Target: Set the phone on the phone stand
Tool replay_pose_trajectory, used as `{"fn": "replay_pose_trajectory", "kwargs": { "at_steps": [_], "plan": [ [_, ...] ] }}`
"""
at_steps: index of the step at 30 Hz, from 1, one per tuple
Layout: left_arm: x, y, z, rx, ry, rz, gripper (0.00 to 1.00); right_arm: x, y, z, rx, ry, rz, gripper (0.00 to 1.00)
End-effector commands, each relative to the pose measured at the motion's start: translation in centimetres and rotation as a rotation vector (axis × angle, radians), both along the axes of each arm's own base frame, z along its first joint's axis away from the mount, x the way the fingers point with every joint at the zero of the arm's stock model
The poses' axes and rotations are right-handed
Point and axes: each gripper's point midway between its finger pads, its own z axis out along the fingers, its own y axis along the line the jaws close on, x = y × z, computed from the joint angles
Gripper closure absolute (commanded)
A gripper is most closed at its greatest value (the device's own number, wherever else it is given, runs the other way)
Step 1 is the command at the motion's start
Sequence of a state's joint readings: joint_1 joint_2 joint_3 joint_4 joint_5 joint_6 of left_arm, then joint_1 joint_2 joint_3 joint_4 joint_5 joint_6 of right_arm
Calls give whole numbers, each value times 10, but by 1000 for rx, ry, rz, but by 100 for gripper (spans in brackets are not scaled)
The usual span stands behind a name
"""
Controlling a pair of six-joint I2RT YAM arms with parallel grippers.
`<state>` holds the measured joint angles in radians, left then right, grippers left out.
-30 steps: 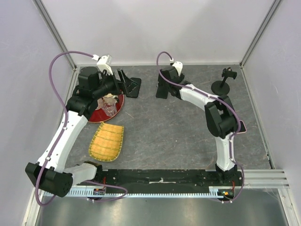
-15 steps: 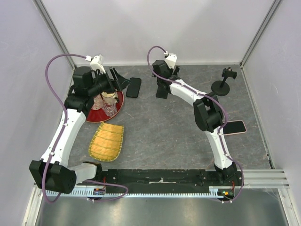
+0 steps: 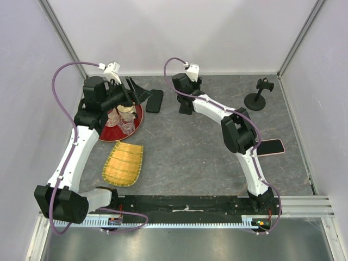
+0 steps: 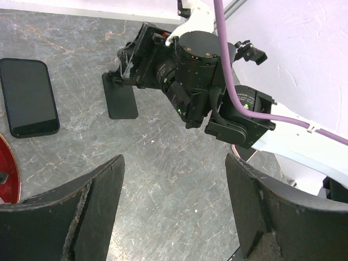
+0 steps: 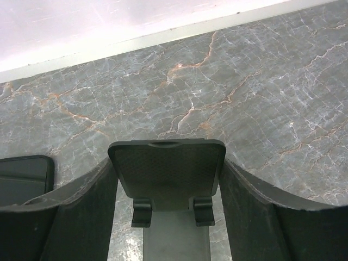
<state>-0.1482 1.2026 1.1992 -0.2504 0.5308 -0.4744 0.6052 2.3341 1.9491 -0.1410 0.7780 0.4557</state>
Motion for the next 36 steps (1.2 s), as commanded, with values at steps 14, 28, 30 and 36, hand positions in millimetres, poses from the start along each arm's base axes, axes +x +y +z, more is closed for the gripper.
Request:
{"fn": "replay_pose_trajectory", "kwargs": {
  "at_steps": [14, 28, 30, 36],
  "plan": [
    [1, -1, 10, -49, -25, -21, 20, -119, 25, 29, 72, 29, 158, 100],
    [3, -1, 6, -52, -13, -16, 20, -190, 60, 28, 37, -55, 116, 99],
    [3, -1, 6, -53, -13, -18, 19, -191, 60, 25, 41, -50, 111, 93],
    [3, -1, 5, -54, -11, -17, 20, -198, 59, 24, 36, -42, 111, 60]
  ]
}}
